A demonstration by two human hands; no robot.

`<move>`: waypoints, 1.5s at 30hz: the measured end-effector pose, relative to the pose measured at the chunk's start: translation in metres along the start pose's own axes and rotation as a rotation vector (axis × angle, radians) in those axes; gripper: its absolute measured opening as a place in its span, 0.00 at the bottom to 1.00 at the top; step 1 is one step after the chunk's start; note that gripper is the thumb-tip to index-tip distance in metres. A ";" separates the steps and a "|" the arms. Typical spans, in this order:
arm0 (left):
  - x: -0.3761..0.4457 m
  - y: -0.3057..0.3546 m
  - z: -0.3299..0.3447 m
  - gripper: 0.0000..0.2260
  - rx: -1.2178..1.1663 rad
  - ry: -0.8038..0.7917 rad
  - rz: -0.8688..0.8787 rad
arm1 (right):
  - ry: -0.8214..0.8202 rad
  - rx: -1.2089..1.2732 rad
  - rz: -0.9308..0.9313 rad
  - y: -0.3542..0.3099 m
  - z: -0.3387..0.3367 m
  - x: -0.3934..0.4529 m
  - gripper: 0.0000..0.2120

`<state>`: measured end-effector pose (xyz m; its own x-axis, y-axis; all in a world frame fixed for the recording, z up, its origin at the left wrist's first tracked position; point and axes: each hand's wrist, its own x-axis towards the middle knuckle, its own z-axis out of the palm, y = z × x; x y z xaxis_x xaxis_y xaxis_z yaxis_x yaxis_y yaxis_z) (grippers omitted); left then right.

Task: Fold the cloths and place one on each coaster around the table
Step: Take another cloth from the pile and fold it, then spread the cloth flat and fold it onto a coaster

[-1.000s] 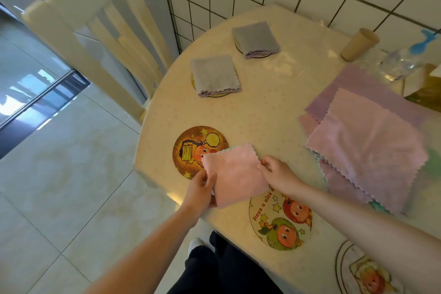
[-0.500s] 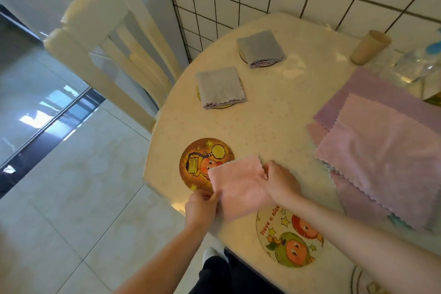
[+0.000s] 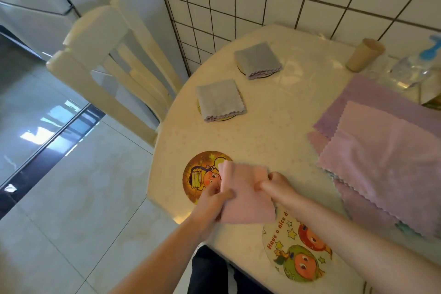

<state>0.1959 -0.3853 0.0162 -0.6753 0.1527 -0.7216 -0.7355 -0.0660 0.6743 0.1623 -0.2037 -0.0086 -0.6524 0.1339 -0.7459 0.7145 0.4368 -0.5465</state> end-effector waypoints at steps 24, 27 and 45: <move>0.058 0.040 -0.128 0.29 0.699 0.216 0.148 | 0.366 -0.094 -0.212 -0.057 0.087 0.015 0.12; 0.054 0.051 -0.124 0.28 0.906 0.245 0.349 | 0.413 -0.119 -0.204 -0.054 0.083 0.016 0.13; 0.064 -0.008 0.148 0.13 1.471 -0.150 0.870 | 0.656 -0.441 -0.335 0.165 -0.151 -0.019 0.08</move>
<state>0.1669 -0.2294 -0.0119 -0.7445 0.6547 -0.1306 0.5404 0.7059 0.4580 0.2539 0.0002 -0.0269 -0.9228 0.3642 -0.1260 0.3832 0.8331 -0.3989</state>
